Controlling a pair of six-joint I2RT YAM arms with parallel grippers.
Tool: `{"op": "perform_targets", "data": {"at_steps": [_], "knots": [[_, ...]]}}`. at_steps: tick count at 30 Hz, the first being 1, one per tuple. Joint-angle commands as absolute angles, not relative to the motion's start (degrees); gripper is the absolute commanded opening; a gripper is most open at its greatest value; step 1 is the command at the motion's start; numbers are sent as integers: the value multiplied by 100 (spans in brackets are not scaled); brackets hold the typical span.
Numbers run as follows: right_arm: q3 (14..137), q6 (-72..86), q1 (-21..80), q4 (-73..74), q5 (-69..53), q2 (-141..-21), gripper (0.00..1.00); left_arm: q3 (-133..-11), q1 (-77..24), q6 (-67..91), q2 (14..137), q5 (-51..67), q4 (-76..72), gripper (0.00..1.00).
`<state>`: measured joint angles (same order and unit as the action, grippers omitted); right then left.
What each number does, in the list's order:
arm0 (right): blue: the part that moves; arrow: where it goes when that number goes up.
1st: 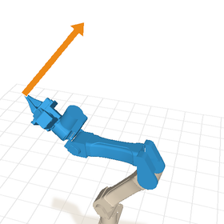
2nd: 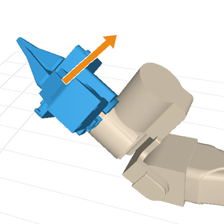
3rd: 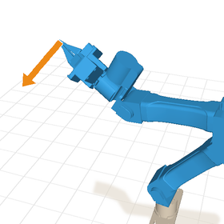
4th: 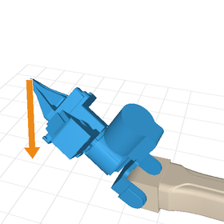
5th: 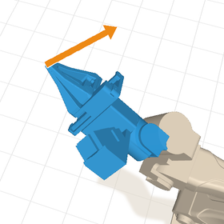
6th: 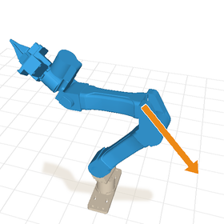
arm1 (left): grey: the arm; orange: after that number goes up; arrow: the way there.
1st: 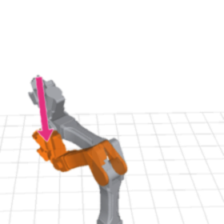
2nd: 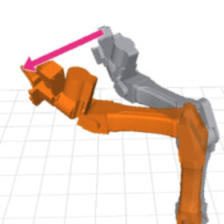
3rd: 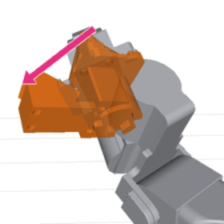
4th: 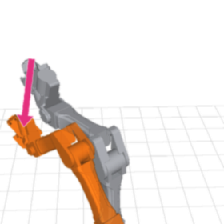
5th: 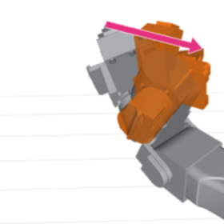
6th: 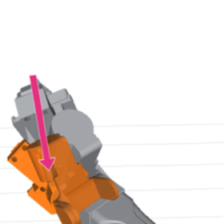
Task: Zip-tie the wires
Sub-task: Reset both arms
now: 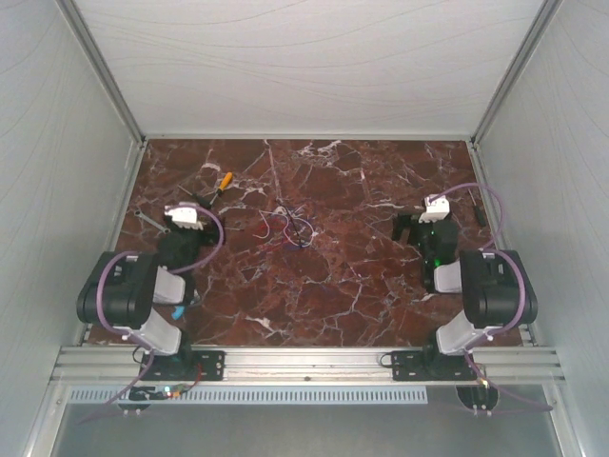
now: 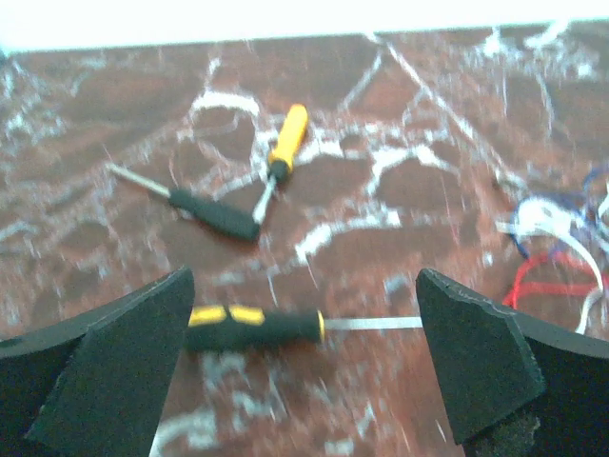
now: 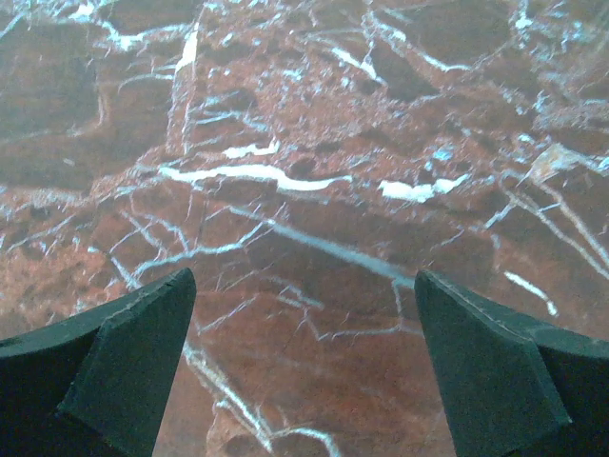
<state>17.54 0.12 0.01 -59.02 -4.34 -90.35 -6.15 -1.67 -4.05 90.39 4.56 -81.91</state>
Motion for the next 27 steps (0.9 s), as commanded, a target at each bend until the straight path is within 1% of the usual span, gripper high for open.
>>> {"op": "perform_targets", "data": {"at_steps": [1,27], "knots": [[1956,150,-143,-5843,-801,-9021,98,-1344,378,276,8909,1433,-7539,100],[1934,111,-82,-5871,-690,-9013,98,-1321,395,288,8892,1434,-7576,100]]}}
